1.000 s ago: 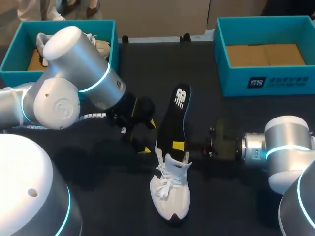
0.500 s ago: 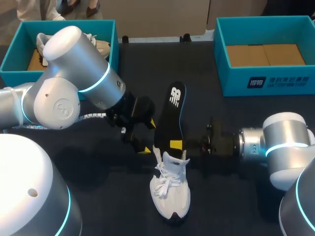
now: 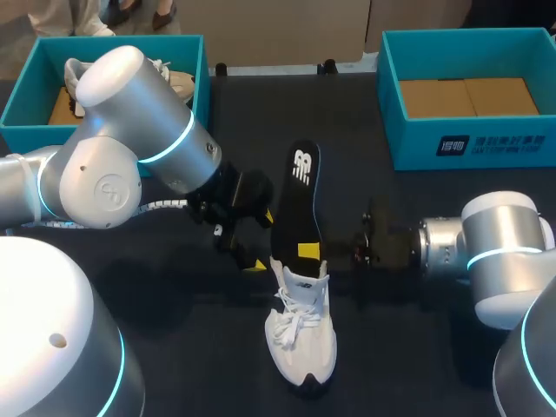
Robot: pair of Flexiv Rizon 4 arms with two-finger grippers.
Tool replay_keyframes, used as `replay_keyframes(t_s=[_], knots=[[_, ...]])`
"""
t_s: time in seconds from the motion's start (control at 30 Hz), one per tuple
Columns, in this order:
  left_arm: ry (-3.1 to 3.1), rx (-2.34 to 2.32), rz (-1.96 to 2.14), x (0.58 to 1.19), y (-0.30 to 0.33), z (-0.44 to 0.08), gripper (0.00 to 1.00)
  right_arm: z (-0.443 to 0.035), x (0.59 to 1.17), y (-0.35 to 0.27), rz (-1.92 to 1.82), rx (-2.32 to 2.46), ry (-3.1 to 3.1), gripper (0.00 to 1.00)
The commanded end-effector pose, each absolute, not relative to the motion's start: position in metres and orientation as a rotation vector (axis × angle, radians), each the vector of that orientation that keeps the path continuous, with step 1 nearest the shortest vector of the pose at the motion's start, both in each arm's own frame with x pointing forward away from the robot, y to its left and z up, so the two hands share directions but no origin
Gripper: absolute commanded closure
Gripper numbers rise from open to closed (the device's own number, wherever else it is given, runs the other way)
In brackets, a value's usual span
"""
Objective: Take the shoe out of the shoebox, open the shoe tongue, remove and reinsert the insole, then place the shoe into the shoebox
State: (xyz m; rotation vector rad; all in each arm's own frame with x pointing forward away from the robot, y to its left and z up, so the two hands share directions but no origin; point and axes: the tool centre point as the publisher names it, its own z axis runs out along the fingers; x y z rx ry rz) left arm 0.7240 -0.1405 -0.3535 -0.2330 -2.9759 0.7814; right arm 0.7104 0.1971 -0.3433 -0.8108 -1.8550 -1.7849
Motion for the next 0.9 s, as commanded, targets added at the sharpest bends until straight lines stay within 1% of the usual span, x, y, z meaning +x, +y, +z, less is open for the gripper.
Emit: replay_keyframes(t_s=[0.03,0.07,0.23,0.9], knots=[[-2.975,-0.234,0.782,0.724,-0.141,-0.354,0.0,-0.344,0.713,0.197,-1.78,-0.808,-1.856,0.76],[-2.975,-0.234,0.782,0.724,-0.141,-0.354,0.0,-0.343,0.714,0.197,-1.781,-0.807,-1.856,0.73],[-2.975,-0.234,0.782,0.724,-0.141,-0.354,0.0,-0.341,0.716,0.197,-1.777,-0.798,-1.864,0.68],[-2.975,-0.234,0.782,0.724,-0.141,-0.354,0.0,-0.325,0.72,0.204,-1.783,-0.757,-1.906,0.65]])
